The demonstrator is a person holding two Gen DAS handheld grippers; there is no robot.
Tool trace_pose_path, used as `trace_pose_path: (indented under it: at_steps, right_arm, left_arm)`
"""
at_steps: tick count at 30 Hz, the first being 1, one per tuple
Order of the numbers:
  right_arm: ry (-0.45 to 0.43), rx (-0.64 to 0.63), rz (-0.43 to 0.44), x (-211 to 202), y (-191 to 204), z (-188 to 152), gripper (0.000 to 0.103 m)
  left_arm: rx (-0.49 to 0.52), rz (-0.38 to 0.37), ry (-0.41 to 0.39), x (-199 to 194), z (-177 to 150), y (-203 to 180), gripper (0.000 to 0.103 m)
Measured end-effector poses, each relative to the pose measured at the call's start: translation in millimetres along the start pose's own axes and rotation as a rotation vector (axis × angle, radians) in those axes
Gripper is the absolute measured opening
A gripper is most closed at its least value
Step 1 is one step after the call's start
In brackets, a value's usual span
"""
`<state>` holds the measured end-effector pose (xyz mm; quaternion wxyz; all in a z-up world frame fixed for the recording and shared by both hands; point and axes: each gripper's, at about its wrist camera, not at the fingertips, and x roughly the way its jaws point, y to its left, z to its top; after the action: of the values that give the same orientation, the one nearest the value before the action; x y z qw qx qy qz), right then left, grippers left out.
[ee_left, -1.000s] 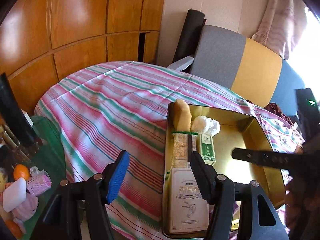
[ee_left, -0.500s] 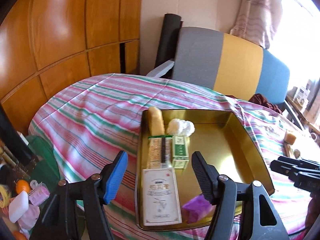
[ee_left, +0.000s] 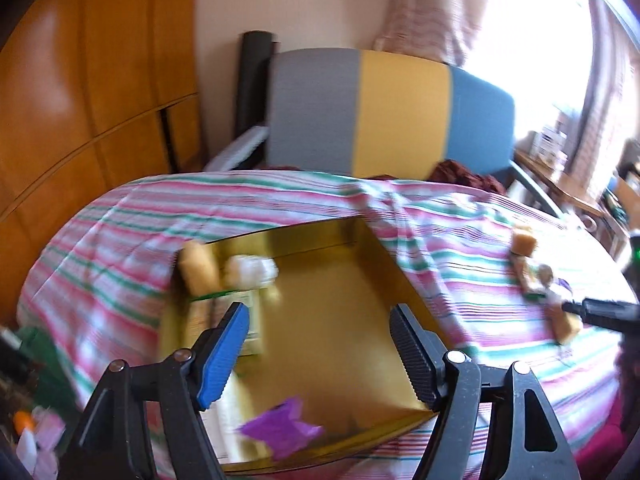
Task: Organize objects
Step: 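Move both grippers back from the tray to the pile of items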
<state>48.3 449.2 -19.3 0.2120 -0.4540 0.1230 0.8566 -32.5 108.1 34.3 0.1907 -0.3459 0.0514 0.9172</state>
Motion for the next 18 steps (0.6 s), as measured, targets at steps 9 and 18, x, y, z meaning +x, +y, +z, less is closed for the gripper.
trace_pose_path:
  at_steps: [9, 18]
  right_arm:
    - [0.009, 0.438, -0.060, 21.9, -111.7, -8.8, 0.064]
    - [0.027, 0.498, 0.005, 19.6, -116.4, -12.0, 0.064]
  left_arm:
    - [0.153, -0.120, 0.058, 29.1, 9.5, -93.5, 0.074]
    - [0.273, -0.177, 0.132, 75.0, 20.3, -168.1, 0.074]
